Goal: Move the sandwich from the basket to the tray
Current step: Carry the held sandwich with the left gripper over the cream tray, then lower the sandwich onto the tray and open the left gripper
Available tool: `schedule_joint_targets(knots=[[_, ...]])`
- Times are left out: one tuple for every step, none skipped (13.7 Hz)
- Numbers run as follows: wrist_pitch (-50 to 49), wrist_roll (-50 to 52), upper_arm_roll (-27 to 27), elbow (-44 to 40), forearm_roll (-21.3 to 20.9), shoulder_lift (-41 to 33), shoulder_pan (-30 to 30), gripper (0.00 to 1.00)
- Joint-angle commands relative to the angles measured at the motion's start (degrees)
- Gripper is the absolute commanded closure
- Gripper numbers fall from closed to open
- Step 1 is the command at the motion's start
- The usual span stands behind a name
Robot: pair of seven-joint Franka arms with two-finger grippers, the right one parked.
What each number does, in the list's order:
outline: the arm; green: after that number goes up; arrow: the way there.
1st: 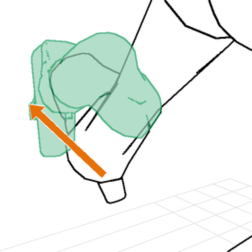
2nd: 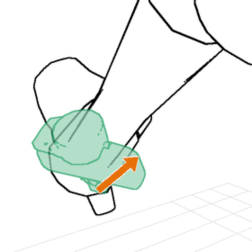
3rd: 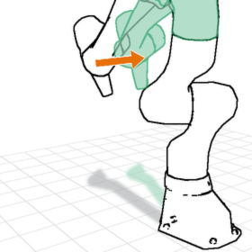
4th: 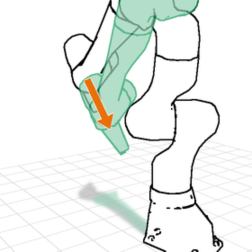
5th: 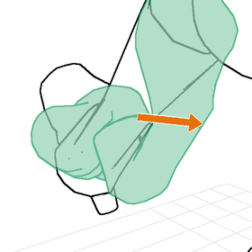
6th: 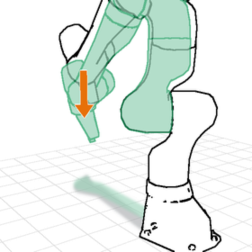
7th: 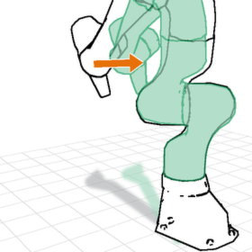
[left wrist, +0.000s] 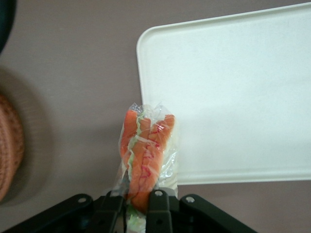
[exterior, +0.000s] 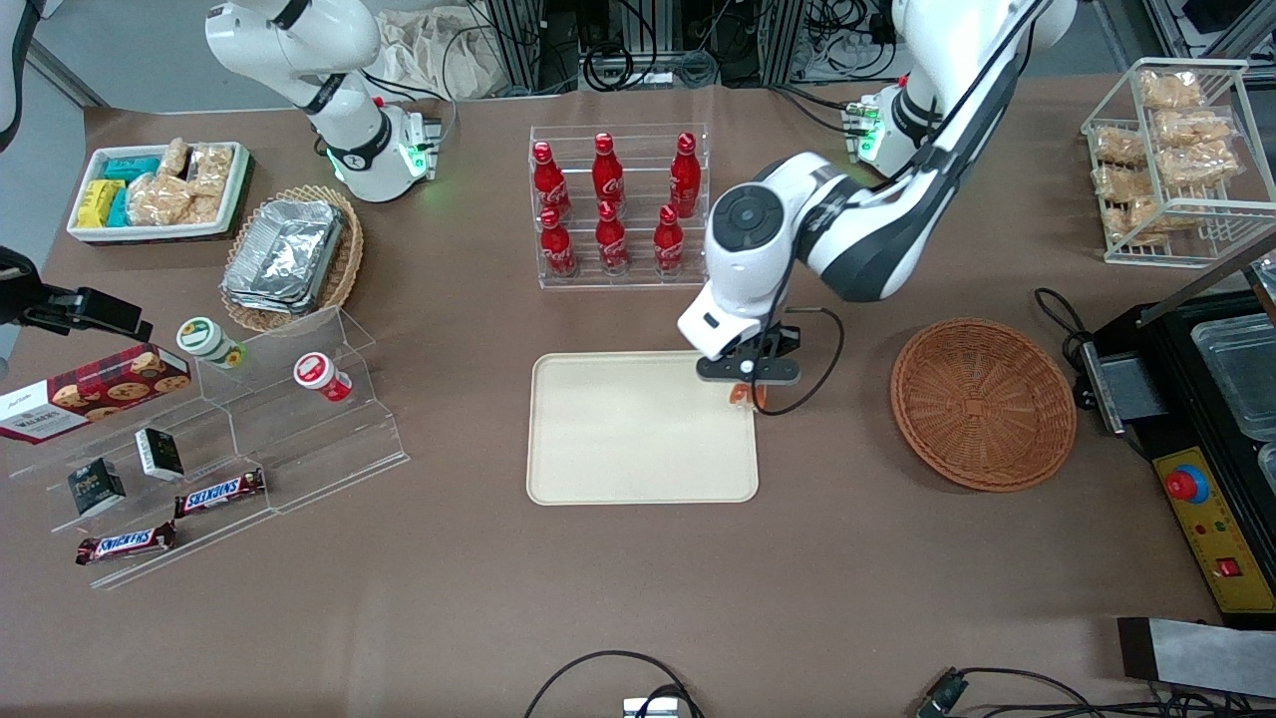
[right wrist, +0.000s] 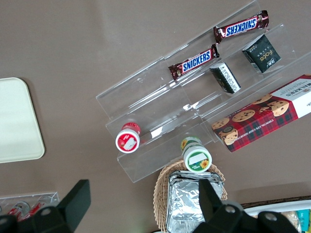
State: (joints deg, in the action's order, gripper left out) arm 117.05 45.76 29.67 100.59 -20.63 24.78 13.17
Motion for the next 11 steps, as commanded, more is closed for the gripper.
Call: schedule_joint_targets(knots=[[-1.03,2.93,-0.05,-5.83,-2.31,5.18,2.64,0.99],[-1.03,2.93,-0.05,-6.45,-2.31,5.97,2.82,0.99],[-1.03,2.93,-0.05,-7.15,-2.39,6.85,2.82,0.99],[-1.03,3.01,-0.05,-7.68,-3.35,7.82,3.08,0.99],[-1.03,3.36,-0.14,-8.47,-4.58,9.22,3.35,0.99],[-1.03,4.59,-0.14,-9.87,-5.72,10.71,3.61,0.99],[-1.03,5.73,-0.14,-10.58,-7.04,11.77,3.61,0.99],[-1.03,6.26,-0.14,-10.67,-8.10,12.56,3.61,0.99],[-1.03,6.27,-0.14,-10.68,-8.28,13.09,3.61,0.99],[-1.03,6.35,-0.14,-10.68,-8.54,13.45,3.61,0.99],[-1.03,6.36,-0.14,-10.68,-9.07,13.71,3.61,0.97]])
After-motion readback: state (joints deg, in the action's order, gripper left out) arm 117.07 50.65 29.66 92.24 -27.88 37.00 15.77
